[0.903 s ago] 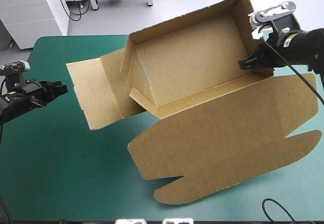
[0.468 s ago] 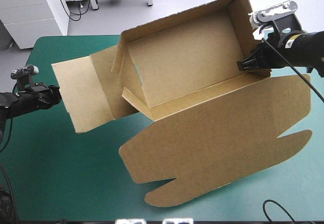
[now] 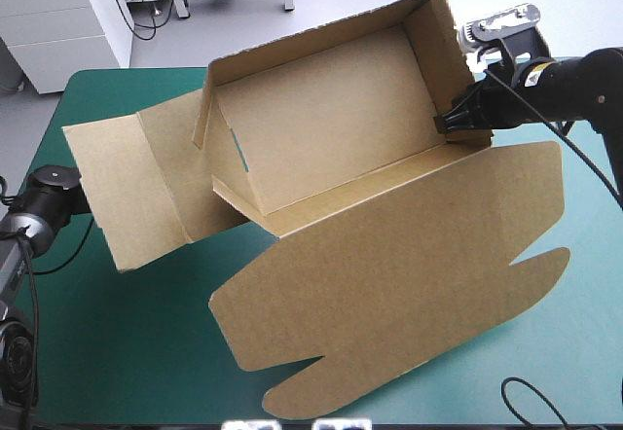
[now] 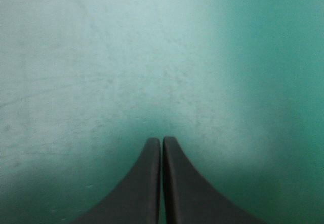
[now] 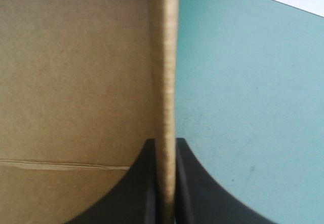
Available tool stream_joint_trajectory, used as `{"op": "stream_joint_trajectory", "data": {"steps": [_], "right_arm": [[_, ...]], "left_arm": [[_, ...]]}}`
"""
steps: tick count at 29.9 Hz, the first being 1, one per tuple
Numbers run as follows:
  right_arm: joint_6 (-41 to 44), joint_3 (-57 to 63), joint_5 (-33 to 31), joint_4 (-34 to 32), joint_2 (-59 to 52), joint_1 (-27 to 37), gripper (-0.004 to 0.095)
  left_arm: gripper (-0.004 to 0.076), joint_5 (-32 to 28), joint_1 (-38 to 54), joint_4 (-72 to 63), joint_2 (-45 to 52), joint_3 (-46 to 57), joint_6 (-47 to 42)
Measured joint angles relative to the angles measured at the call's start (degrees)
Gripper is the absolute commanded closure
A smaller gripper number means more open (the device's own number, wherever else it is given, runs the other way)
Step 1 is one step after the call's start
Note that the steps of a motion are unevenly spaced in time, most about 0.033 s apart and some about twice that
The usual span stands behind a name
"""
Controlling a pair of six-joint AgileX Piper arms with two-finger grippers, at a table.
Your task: Fold the box
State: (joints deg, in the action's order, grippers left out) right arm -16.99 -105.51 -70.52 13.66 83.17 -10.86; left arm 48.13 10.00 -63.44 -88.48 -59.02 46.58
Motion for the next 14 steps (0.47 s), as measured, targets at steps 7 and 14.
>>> {"op": "stream_joint_trajectory", "data": {"steps": [7, 14], "right_arm": [[0.2, 0.0, 3.2, -0.2, 3.4, 0.0, 0.0927], [1.0, 0.0, 4.6, 0.2, 7.4, 0.0, 0.0925]], "left_arm": [[0.0731, 10.8, -0.4, -16.4, 0.0, -0.2, 4.6], [0.0731, 18.6, -0.4, -24.5, 0.2, -0.8, 7.2]]}}
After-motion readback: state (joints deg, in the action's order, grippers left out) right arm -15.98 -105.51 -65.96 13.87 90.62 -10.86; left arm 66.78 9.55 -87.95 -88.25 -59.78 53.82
